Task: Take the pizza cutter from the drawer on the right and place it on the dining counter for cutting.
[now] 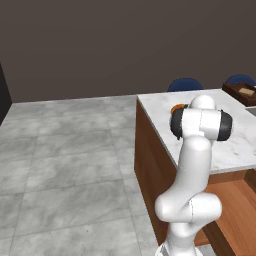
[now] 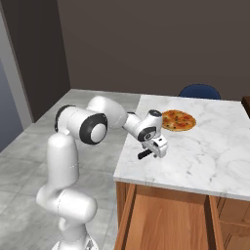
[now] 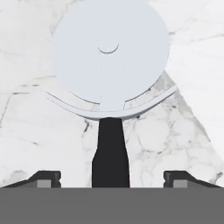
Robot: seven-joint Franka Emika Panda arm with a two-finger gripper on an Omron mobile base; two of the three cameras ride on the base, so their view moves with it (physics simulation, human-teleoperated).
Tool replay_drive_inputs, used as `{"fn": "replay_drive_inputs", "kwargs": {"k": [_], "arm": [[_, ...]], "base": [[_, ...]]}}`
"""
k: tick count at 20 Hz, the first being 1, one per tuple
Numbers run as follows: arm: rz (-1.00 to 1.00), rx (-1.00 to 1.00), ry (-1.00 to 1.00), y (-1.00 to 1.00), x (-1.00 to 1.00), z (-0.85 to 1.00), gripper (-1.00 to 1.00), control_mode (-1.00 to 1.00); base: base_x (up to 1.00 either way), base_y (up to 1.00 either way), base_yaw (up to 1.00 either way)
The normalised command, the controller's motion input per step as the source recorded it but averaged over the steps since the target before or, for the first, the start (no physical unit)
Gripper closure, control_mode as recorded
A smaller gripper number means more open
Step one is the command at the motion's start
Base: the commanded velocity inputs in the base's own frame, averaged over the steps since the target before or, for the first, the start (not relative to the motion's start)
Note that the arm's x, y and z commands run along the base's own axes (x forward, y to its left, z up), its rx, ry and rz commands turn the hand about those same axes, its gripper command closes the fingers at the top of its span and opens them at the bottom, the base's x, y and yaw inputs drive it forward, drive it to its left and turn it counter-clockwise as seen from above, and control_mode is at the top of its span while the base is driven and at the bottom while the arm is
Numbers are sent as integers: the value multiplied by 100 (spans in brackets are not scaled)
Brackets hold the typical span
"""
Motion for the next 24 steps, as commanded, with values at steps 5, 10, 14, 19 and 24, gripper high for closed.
{"fn": "replay_drive_inputs", "kwargs": {"k": [5,10,14,19,24], "arm": [[0,0,0,0,0,32,-100,-100],[0,0,0,10,-22,96,-100,-100],[0,0,0,16,-50,82,-100,-100],[0,-2,0,22,-87,37,-100,-100],[2,-3,2,41,-96,13,-100,-100]], "base": [[0,0,0],[0,0,0],[0,0,0],[0,0,0],[0,0,0]]}}
